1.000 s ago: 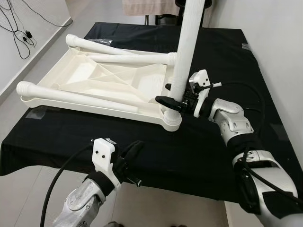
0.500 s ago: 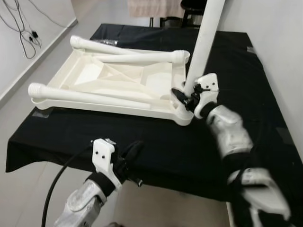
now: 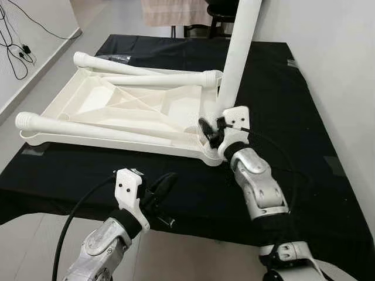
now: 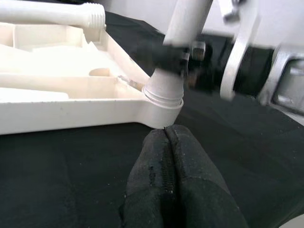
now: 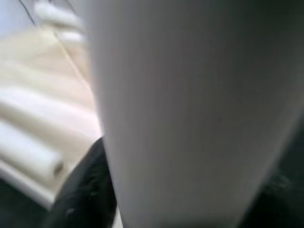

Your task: Building children table

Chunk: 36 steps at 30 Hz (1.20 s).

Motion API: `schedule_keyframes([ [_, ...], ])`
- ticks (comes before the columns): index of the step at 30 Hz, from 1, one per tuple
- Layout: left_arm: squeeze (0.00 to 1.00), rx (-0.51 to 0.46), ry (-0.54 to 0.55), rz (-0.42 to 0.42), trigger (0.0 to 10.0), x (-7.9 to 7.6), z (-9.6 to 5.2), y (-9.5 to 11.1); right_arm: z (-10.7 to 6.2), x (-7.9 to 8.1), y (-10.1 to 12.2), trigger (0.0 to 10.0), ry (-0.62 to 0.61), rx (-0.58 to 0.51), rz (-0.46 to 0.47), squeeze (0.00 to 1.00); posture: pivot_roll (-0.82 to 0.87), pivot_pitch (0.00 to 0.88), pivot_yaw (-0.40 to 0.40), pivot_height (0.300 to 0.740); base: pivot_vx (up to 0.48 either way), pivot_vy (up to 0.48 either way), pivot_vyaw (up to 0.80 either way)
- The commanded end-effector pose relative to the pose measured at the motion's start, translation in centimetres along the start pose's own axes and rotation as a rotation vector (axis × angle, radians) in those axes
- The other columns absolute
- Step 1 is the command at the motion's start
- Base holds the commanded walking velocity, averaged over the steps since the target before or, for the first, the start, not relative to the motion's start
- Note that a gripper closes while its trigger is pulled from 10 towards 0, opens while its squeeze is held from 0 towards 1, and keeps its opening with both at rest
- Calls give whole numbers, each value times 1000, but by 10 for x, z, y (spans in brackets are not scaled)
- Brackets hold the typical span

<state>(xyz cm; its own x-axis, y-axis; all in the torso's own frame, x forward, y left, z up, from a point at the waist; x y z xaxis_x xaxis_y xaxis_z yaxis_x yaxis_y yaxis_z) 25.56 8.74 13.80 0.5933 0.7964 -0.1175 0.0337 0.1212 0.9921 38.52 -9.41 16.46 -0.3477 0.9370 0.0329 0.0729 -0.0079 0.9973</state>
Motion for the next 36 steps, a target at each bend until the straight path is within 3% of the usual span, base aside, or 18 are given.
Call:
schedule_keyframes([
  [1, 0, 7, 10, 6, 10000, 2, -2, -2, 2, 8, 5, 10000, 43, -6, 10, 1000, 41, 136, -25, 740, 0, 0, 0],
  [2, 0, 8, 7, 4, 10000, 2, -1, -2, 4, 11, 16, 10000, 102, -41, 3, 1000, 42, 137, -26, 740, 0, 0, 0],
  [3, 0, 7, 5, 1, 10000, 1, -1, -2, 7, 11, 27, 10000, 171, -75, -24, 27, 42, 134, -26, 740, 0, 0, 0],
  [5, 0, 7, 4, -1, 10000, 1, -1, -2, 9, 11, 34, 10000, 216, -96, -42, 0, 43, 135, -26, 740, 0, 0, 0],
  [6, 0, 6, 3, -3, 10000, 1, 0, -3, 10, 10, 46, 10000, 351, -115, -100, 0, 45, 132, -28, 740, 0, 0, 0],
  [8, 0, 5, 2, -3, 10000, 0, 0, -3, 10, 10, 48, 10000, 400, -113, -122, 0, 45, 132, -28, 740, 0, 0, 0],
  [9, 0, 5, 2, -3, 10000, 0, 0, -3, 10, 10, 48, 10000, 400, -113, -122, 0, 45, 132, -28, 740, 0, 0, 0],
  [11, 0, 4, 2, -4, 10000, 0, 0, -3, 5, 15, 46, 10000, 565, -79, -178, 0, 50, 131, -28, 740, 0, 0, 0],
  [14, 0, 3, 2, -5, 10000, -1, 0, -3, 1, 15, 40, 10000, 667, -21, -199, 0, 53, 130, -32, 740, 0, 0, 0],
  [17, 0, 3, 2, -5, 10000, -1, 0, -3, 2, 13, 37, 10000, 692, 13, -188, 0, 56, 129, -34, 740, 0, 0, 0],
  [18, 0, 3, 2, -4, 10000, -2, 1, -3, 4, 10, 35, 4353, 704, 35, -166, 0, 60, 129, -36, 740, 0, 0, 0],
  [19, 0, 3, 2, -3, 10000, -2, 1, -3, 6, 8, 35, 0, 706, 49, -136, 0, 61, 128, -36, 740, 0, 0, 0],
  [31, 0, 1, 7, 0, 10000, -2, -1, -2, 7, -8, 31, 0, 692, 45, -126, 0, 56, 138, -36, 740, 0, 0, 0],
  [35, 0, 0, 7, -2, 10000, -1, -2, -2, 4, -30, 15, 0, 488, 50, -86, 0, 44, 146, -33, 740, 0, 0, 0],
  [36, 0, 0, 6, -4, 10000, -1, -2, -2, 4, -31, 3, 0, 344, 58, -36, 0, 37, 149, -32, 740, 0, 0, 0],
])
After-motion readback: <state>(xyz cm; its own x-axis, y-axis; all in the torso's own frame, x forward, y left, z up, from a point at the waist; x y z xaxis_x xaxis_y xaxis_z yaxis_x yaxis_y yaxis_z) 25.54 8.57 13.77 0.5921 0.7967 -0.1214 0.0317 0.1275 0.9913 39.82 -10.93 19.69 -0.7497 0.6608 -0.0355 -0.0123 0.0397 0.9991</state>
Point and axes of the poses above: a point about 5 cm out from each wrist's last joint towards the gripper, its own z axis pointing out of the wrist towards the gripper, its own y axis along the axis of the wrist's last joint, x = y × z, the point moved 4 cm from there along z, pointing out of the wrist towards the gripper, and after that the axes turned 4 degrees about z, right-handed, at the moved point
